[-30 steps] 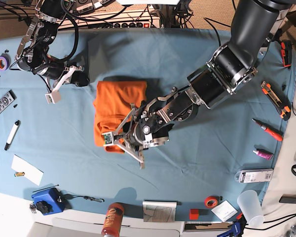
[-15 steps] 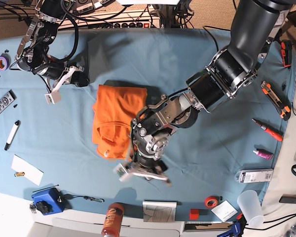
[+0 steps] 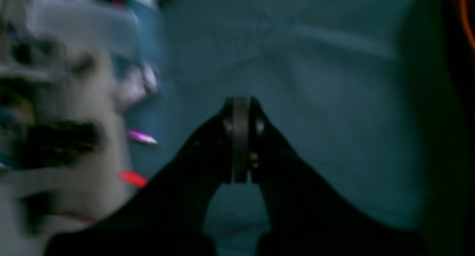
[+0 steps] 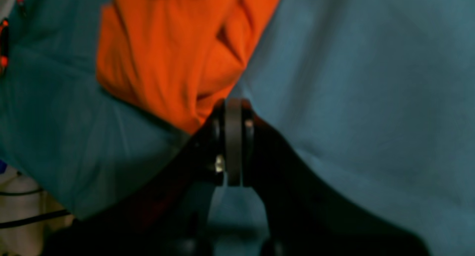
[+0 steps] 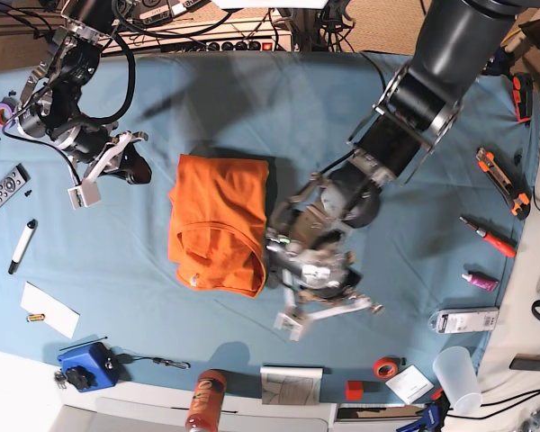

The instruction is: Layout the t-shirt on the table in an organized manner, then fold the t-shirt properly

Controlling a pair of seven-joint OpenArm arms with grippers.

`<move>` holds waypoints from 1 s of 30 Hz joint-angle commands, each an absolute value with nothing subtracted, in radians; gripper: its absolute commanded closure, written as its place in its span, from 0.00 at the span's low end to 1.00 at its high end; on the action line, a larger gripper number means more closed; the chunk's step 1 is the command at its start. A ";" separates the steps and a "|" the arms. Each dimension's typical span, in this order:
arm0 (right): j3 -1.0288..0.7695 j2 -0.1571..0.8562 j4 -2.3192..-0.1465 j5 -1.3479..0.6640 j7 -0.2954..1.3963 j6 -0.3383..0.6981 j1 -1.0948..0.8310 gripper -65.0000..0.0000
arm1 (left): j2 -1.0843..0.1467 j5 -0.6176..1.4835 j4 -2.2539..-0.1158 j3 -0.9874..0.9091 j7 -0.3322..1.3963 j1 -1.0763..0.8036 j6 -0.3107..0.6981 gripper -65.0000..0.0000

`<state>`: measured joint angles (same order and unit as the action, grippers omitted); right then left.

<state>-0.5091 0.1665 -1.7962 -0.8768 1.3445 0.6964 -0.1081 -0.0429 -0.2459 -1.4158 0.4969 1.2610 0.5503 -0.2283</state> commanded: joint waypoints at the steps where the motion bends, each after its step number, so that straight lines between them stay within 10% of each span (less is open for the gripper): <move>1: -0.513 0.181 -1.820 -0.899 1.323 0.698 -0.097 1.00 | -0.057 -0.244 -1.485 0.444 1.238 0.565 -0.226 1.00; 30: -0.591 0.180 -2.147 -0.860 1.396 0.698 -0.278 1.00 | -0.397 -0.162 -2.309 0.109 1.133 -0.416 -0.136 1.00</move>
